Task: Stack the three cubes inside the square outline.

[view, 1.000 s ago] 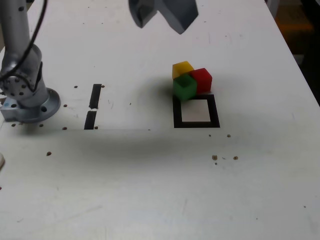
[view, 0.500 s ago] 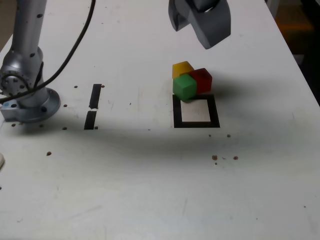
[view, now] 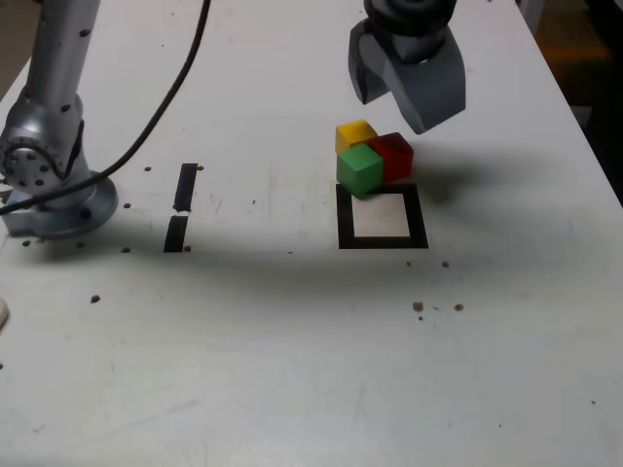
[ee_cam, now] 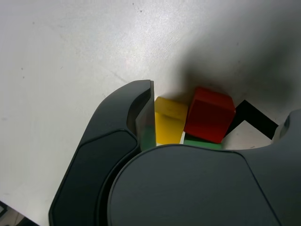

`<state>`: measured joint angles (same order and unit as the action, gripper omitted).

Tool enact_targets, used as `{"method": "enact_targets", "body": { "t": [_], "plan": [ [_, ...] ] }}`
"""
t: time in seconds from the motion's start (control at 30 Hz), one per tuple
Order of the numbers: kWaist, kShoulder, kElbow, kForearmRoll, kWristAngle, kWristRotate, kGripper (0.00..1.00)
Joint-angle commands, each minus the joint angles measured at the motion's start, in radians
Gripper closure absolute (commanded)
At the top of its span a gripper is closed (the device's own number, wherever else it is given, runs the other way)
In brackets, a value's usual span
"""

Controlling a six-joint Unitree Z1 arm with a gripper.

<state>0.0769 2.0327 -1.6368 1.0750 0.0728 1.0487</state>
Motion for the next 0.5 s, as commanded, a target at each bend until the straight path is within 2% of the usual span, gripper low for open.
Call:
{"method": "enact_targets", "body": {
  "t": [0.0, 0.47],
  "plan": [
    [0.001, -0.001, 0.001, -0.01, -0.004, 0.005, 0.0],
    [0.005, 0.039, 0.038, -0.143, -0.02, 0.021, 0.0]
  ]
}}
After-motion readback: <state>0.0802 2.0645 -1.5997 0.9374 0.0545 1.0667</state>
